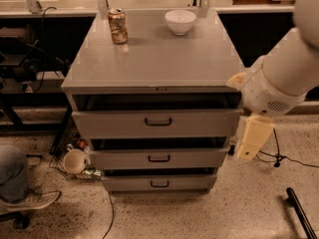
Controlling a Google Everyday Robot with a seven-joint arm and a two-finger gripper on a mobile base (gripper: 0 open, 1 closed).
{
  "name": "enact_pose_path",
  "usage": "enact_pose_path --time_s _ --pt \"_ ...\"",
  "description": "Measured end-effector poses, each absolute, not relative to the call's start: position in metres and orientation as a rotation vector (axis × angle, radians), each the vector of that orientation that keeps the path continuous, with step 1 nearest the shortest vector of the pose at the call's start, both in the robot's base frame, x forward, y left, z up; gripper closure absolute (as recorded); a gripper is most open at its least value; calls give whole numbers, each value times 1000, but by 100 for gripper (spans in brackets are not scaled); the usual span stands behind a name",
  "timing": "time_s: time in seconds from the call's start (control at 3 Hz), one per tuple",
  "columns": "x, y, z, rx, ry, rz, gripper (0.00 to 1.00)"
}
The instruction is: Open top drawer
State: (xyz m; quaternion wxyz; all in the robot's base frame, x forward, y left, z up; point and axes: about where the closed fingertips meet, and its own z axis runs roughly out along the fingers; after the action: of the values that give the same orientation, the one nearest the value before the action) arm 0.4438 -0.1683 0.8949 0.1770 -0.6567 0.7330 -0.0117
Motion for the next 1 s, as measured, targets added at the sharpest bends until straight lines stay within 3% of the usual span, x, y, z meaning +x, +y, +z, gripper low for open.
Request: enact_pose_path --time_s 0.33,1.0 --pt "465 -129 841 -1929 1990 21 0" --pt "468 -131 831 -1934 2005 0 0"
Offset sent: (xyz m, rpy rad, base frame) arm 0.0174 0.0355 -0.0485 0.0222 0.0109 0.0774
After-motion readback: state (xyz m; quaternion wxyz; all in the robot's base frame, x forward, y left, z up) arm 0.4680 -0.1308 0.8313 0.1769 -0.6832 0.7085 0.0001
